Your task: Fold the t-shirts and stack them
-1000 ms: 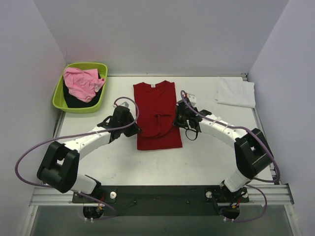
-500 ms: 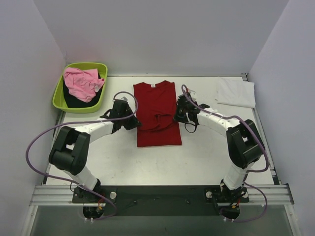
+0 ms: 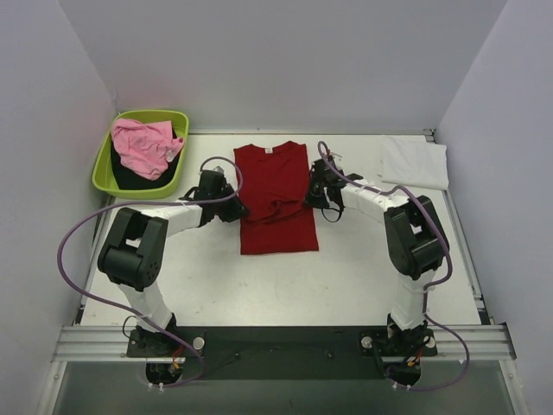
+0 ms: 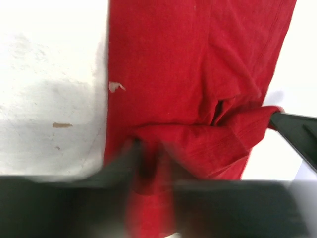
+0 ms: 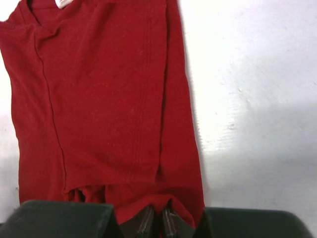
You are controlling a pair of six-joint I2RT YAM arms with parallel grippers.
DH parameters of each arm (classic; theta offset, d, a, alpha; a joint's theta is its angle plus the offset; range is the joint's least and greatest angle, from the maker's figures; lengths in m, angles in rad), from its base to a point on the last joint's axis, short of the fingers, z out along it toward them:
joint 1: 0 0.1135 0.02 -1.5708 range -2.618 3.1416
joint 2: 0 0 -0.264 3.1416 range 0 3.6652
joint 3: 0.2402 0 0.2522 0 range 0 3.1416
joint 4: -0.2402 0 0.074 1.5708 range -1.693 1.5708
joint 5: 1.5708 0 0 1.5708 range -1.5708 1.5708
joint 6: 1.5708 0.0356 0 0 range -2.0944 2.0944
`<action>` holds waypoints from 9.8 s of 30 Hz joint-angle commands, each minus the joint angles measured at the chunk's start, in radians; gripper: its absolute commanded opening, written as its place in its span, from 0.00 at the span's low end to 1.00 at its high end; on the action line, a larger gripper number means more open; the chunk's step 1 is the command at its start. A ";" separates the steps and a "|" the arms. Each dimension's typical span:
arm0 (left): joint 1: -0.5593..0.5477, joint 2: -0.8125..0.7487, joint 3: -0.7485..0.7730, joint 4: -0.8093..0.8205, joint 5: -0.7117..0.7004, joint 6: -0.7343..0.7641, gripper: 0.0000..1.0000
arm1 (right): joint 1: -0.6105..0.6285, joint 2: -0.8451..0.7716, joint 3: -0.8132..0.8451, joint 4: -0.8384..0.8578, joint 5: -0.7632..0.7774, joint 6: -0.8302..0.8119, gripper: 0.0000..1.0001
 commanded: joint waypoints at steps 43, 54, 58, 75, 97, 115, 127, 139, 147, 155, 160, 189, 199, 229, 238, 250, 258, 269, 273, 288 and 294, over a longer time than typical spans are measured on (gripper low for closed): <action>-0.144 -0.233 -0.695 1.245 0.250 -0.170 0.92 | 0.143 -0.136 -0.030 0.091 -0.331 0.117 1.00; -0.142 0.105 -0.755 1.609 0.271 -0.249 0.96 | 0.160 -0.090 -0.036 0.142 -0.395 0.209 1.00; -0.142 0.165 -0.756 1.651 0.274 -0.249 0.96 | 0.161 -0.041 -0.030 0.181 -0.423 0.253 1.00; -0.144 0.170 -0.782 1.651 0.285 -0.233 0.97 | 0.117 0.177 0.163 0.197 -0.455 0.264 1.00; -0.148 0.079 -0.756 1.602 0.329 -0.254 0.97 | 0.025 0.302 0.433 0.206 -0.437 0.207 1.00; -0.176 -0.639 -0.146 -0.010 0.061 0.251 0.97 | 0.098 -0.230 -0.076 0.173 -0.317 0.056 1.00; -0.156 -0.461 -0.244 0.111 -0.037 0.261 0.96 | 0.094 -0.277 -0.213 0.146 -0.158 -0.050 1.00; -0.165 -0.259 -0.155 0.175 -0.022 0.266 0.96 | 0.086 -0.165 -0.196 0.134 -0.102 -0.070 1.00; -0.170 -0.183 -0.138 0.224 0.003 0.245 0.96 | 0.083 -0.139 -0.173 0.142 -0.133 -0.066 1.00; -0.170 -0.156 -0.213 0.269 -0.008 0.238 0.95 | 0.082 -0.128 -0.202 0.154 -0.138 -0.063 1.00; -0.173 -0.113 -0.288 0.368 -0.006 0.208 0.95 | 0.082 -0.116 -0.248 0.183 -0.134 -0.063 1.00; -0.380 -0.646 -0.666 0.046 -0.224 0.013 0.96 | 0.364 -0.430 -0.648 0.091 0.080 0.100 1.00; -0.534 -0.953 -0.746 -0.170 -0.336 -0.100 0.95 | 0.632 -0.580 -0.748 -0.065 0.298 0.275 1.00; -0.682 -0.828 -0.657 -0.276 -0.362 -0.213 0.78 | 0.740 -1.001 -0.674 -0.521 0.539 0.381 1.00; -0.726 -0.697 -0.595 -0.302 -0.382 -0.246 0.51 | 0.746 -1.021 -0.707 -0.513 0.539 0.405 1.00; -0.740 -0.614 -0.581 -0.323 -0.395 -0.263 0.00 | 0.747 -1.044 -0.751 -0.463 0.505 0.410 1.00; -0.742 -0.594 -0.578 -0.310 -0.398 -0.266 0.00 | 0.747 -0.999 -0.783 -0.425 0.478 0.442 0.99; -0.742 -0.617 -0.594 -0.310 -0.398 -0.271 0.00 | 0.737 -0.906 -0.817 -0.354 0.473 0.477 0.73; -0.742 -0.625 -0.606 -0.307 -0.395 -0.272 0.00 | 0.724 -0.899 -0.825 -0.351 0.484 0.479 0.70; -0.742 -0.624 -0.614 -0.297 -0.396 -0.274 0.00 | 0.664 -0.875 -0.872 -0.283 0.470 0.496 0.53; -0.742 -0.627 -0.624 -0.294 -0.395 -0.277 0.00 | 0.664 -0.840 -0.886 -0.234 0.439 0.500 0.43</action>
